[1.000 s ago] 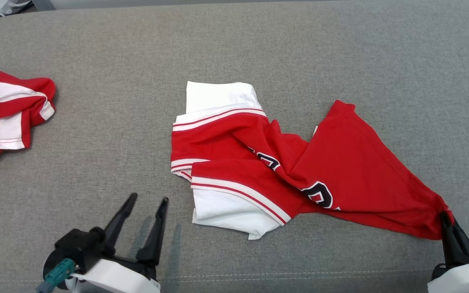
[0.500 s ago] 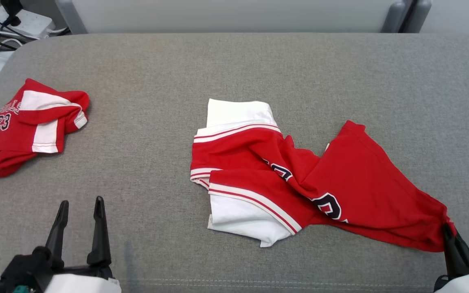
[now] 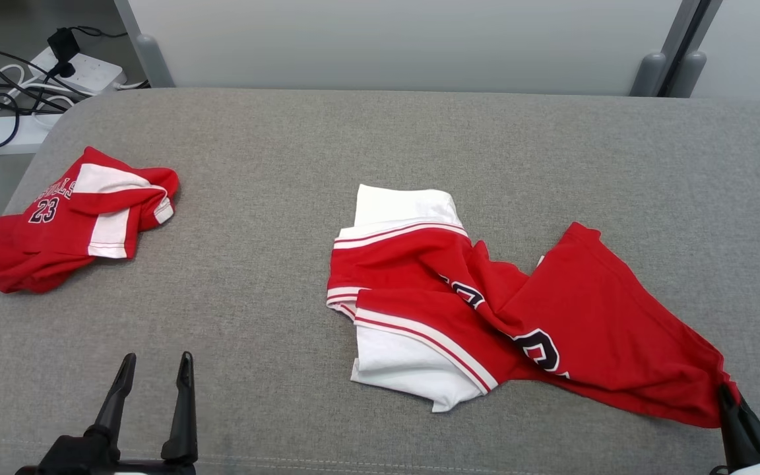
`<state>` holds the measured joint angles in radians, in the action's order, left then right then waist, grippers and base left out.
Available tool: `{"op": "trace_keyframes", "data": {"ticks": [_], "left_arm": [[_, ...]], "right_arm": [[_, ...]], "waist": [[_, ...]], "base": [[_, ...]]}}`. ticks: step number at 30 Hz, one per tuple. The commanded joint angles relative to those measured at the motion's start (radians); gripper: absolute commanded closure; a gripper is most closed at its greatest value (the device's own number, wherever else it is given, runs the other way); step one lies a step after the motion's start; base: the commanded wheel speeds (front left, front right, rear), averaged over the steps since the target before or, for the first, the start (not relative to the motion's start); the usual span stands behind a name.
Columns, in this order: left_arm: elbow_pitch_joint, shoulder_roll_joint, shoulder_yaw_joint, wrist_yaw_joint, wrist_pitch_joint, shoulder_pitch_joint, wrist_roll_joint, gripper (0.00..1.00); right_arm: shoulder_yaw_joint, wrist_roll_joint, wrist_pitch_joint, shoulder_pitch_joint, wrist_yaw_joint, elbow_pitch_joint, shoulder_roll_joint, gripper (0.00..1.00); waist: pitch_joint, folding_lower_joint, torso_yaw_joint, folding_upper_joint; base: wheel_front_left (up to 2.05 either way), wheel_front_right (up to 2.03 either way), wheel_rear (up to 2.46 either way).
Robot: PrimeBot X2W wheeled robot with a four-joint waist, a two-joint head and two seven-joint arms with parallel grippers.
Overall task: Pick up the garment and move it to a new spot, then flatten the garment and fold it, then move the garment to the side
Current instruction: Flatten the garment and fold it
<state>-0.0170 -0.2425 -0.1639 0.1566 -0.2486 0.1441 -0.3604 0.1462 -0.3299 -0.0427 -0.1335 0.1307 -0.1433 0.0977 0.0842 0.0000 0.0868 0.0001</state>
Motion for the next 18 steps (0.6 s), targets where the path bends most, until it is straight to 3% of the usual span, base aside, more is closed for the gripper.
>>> {"op": "trace_keyframes", "data": {"ticks": [1,11,18], "left_arm": [[-0.018,-0.017,0.029,-0.009,-0.013,-0.019,0.010,0.00],[-0.030,-0.034,-0.016,-0.032,0.028,-0.035,0.021,0.00],[0.002,-0.049,-0.137,-0.159,0.181,-0.125,-0.011,0.00]], "right_arm": [[-0.025,0.011,0.006,0.006,0.000,0.030,0.018,1.00],[-0.037,0.011,0.003,0.005,0.000,0.025,0.013,1.00],[-0.057,0.011,0.005,0.026,0.000,0.023,0.019,1.00]], "waist": [[-0.003,0.0000,-0.001,-0.0001],[-0.004,0.0000,-0.008,-0.0001],[0.016,0.0000,-0.025,-0.0001]], "base": [[0.00,0.00,0.00],[0.00,0.00,0.00],[0.00,0.00,0.00]]}}
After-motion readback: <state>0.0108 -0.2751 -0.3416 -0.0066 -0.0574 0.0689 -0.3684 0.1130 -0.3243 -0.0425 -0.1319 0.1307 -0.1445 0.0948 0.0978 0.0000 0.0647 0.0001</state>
